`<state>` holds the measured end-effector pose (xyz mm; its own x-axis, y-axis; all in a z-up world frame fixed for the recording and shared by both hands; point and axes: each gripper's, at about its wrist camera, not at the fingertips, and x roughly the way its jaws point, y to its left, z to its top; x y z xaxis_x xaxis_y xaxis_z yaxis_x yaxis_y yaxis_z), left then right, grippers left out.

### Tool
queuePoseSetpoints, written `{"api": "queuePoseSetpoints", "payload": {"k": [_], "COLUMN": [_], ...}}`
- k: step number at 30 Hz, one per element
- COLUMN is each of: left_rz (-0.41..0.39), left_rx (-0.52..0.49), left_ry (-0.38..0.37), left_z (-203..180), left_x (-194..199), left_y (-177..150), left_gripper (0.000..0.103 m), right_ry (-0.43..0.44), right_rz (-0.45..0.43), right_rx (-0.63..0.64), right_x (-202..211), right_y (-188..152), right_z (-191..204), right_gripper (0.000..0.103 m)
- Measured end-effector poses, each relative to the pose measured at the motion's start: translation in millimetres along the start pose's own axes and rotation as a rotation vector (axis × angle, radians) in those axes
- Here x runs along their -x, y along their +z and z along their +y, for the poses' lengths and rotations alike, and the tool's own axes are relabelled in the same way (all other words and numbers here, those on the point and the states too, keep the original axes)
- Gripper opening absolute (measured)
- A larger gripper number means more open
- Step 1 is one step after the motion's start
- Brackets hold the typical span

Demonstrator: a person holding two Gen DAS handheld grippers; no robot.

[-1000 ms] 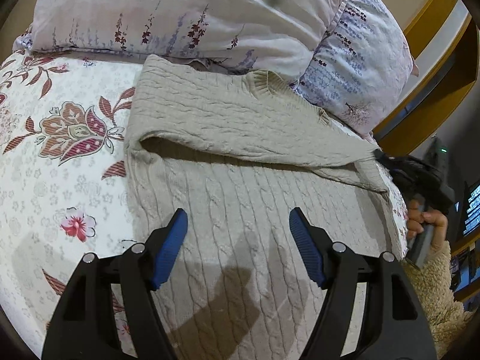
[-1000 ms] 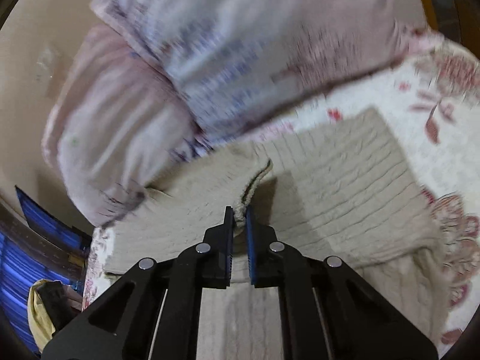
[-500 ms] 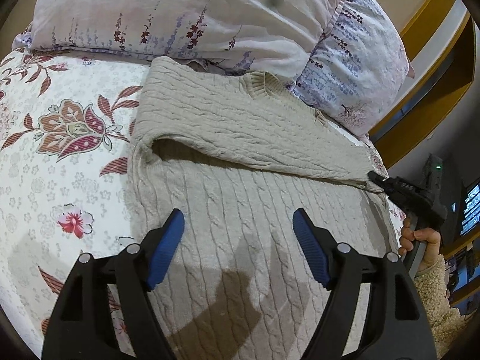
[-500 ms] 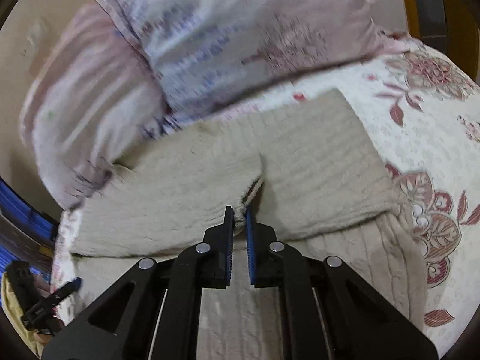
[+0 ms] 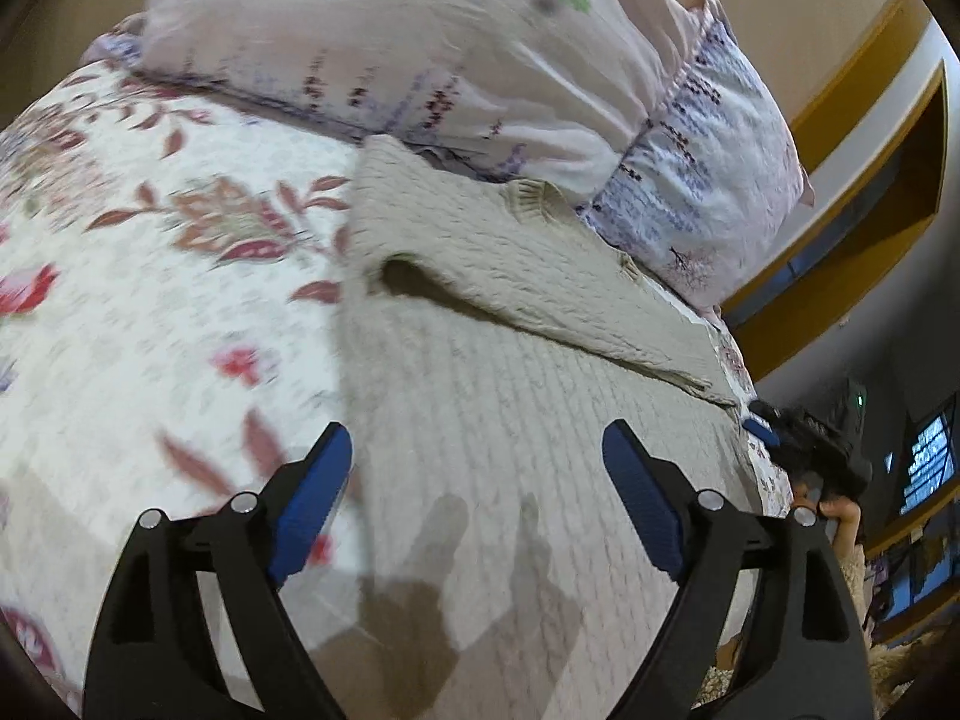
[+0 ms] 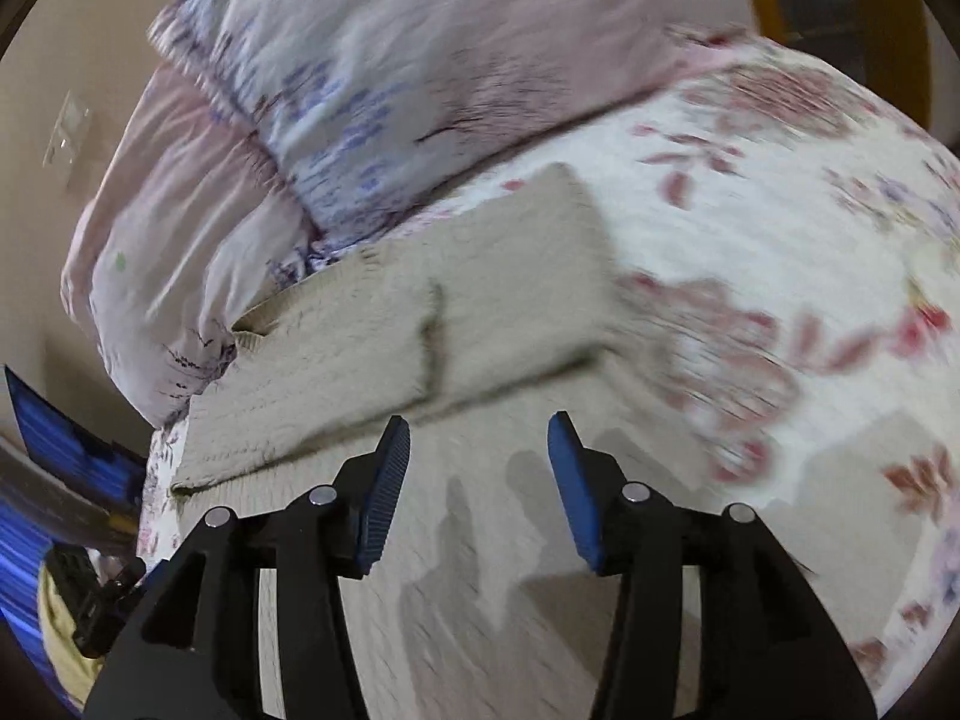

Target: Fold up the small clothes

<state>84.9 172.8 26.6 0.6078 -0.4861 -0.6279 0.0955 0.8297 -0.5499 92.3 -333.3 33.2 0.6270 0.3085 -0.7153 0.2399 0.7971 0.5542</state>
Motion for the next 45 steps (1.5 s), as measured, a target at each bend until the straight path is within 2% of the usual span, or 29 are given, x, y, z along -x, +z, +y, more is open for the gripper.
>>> {"api": "queuePoseSetpoints", "payload": {"k": [4,9,11,15,17,21,27,31,33,34,35,36,38,40,45], "left_rz": [-0.006,0.012,0.025,0.027,0.042,0.072,0.144,0.151,0.159,0.165,0.178,0.191,0.196,0.183,0.11], "left_rx": [0.042,0.088,0.096,0.105,0.108,0.102,0.104,0.132,0.137,0.134,0.129,0.123,0.095,0.09,0.064], "left_ry": [-0.019,-0.06,-0.071,-0.099,-0.123,-0.175,-0.232,-0.237,-0.234,-0.227,-0.223,-0.219,-0.184,-0.177,-0.157], "left_z": [11.1,18.2,18.0,15.3,12.7,3.5,-7.1,-5.1,-5.2,-5.9,-6.5,-7.4,-10.8,-11.0,-15.2], "left_x": [16.1,24.1,23.8,30.0,32.2,37.2,36.5,38.5,37.6,37.3,36.5,34.7,32.6,33.4,45.2], "left_y": [-14.9,-34.7,-42.6,-56.6,-64.3,-80.4,-104.3,-112.6,-113.7,-113.7,-114.6,-114.5,-113.0,-107.9,-86.9], "left_gripper": [0.085,0.083,0.079,0.074,0.066,0.06,0.053,0.047,0.043,0.037,0.027,0.022,0.008,0.007,0.006], "right_ry": [-0.004,0.003,0.028,0.111,0.159,0.259,0.257,0.248,0.24,0.235,0.236,0.242,0.283,0.329,0.312], "right_rz": [-0.011,0.035,0.052,0.091,0.115,0.158,0.205,0.223,0.235,0.247,0.255,0.26,0.24,0.199,0.055], "right_rx": [-0.059,-0.109,-0.124,-0.133,-0.13,-0.142,-0.077,-0.032,-0.012,0.008,0.021,0.032,0.037,0.039,0.089], "right_x": [20.3,32.6,35.0,39.7,41.9,47.8,64.1,74.7,75.3,75.9,76.0,76.6,79.6,85.9,100.9], "right_y": [-19.7,-44.3,-54.4,-70.7,-80.4,-96.6,-116.7,-125.0,-127.2,-128.4,-129.5,-130.5,-127.9,-122.4,-105.9], "right_z": [-36.1,-61.2,-66.9,-69.8,-68.2,-68.4,-56.4,-48.6,-43.3,-39.5,-36.7,-34.1,-29.3,-26.5,-12.8], "right_gripper": [0.047,0.04,0.036,0.029,0.028,0.021,0.021,0.021,0.021,0.019,0.011,0.009,0.008,0.008,0.008]}}
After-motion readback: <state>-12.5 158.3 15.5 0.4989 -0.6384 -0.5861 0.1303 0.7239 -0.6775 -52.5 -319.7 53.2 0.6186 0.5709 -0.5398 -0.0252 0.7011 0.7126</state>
